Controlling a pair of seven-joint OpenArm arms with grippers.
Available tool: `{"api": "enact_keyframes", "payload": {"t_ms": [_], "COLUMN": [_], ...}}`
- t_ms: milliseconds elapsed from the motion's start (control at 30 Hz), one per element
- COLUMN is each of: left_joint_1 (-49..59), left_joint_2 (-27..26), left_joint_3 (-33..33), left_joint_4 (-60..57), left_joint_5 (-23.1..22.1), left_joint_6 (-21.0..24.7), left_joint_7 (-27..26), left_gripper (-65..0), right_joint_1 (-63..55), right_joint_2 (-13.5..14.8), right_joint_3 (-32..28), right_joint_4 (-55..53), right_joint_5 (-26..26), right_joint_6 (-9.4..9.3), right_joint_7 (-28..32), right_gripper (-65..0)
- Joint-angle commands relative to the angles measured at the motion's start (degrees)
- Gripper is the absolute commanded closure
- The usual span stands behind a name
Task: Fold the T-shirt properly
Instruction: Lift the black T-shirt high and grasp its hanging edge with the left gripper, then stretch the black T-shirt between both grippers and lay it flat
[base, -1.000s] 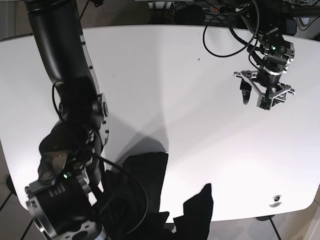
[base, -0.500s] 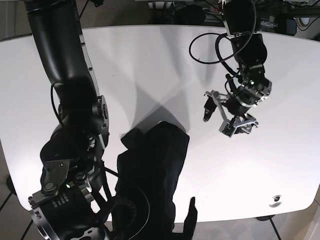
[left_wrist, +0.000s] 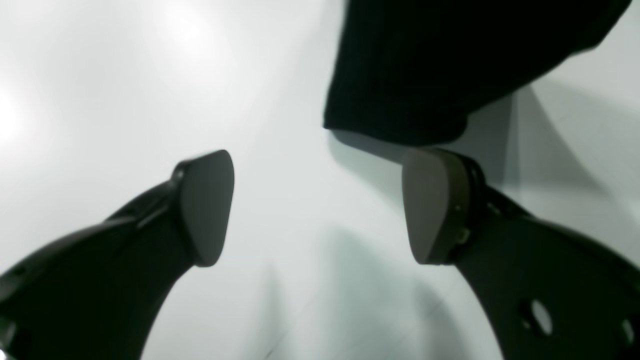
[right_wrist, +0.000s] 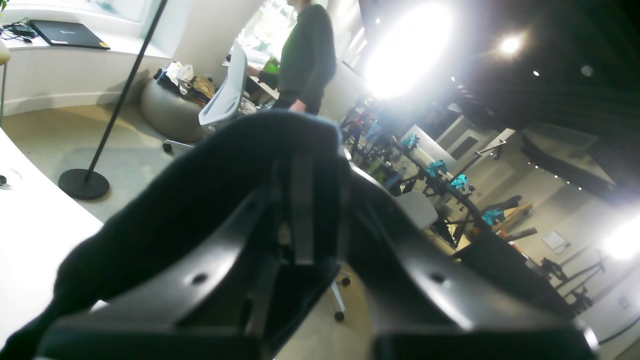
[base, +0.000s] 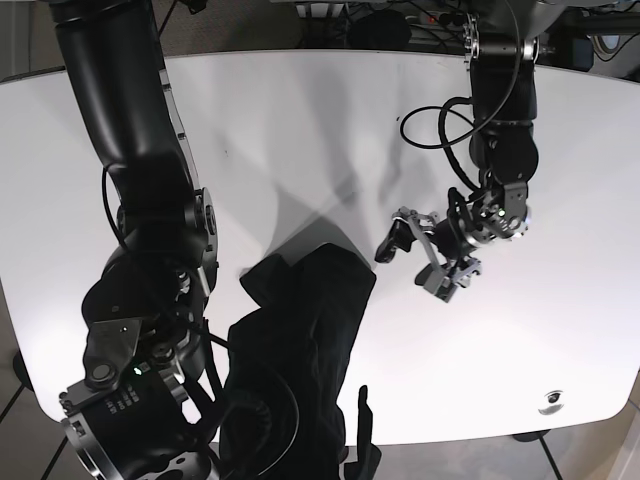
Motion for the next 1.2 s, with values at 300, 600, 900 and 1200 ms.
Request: {"api": "enact_keyframes", "payload": {"t_ms": [300,600,900,1200], "left_joint_1": [-10.79,-12.28,-12.19,-12.19], "left_joint_2": [1.41,5.63,5.98,6.60], "left_joint_3": [7.24,8.21,8.21,8.03], "left_joint_4": [-18.96,-23.26,-23.18,-23.18], "left_joint_5": [-1.08,-1.08,-1.08,-1.08], "left_joint_6": [-0.28,-0.28,-0.28,-0.28], "left_joint_7": [-8.57,-10.07,-7.78,-7.34], "left_gripper": [-49.2,-48.1,-41.4,0.0], "right_joint_1": [2.22,2.22,2.22,2.13], "right_joint_2": [-0.21,-0.21,-0.21,-0.12], "right_joint_3": [0.14,0.14,0.14,0.14], "right_joint_4": [-0.36,-0.45,-1.59,-1.59], "right_joint_5": [-0.28,-0.28,-0.28,-0.28], "right_joint_6": [-0.38,-0.38,-0.38,-0.38], "right_joint_7": [1.72,1.90,1.98,1.98], "right_gripper": [-2.1,-2.1,-2.1,-2.1]}}
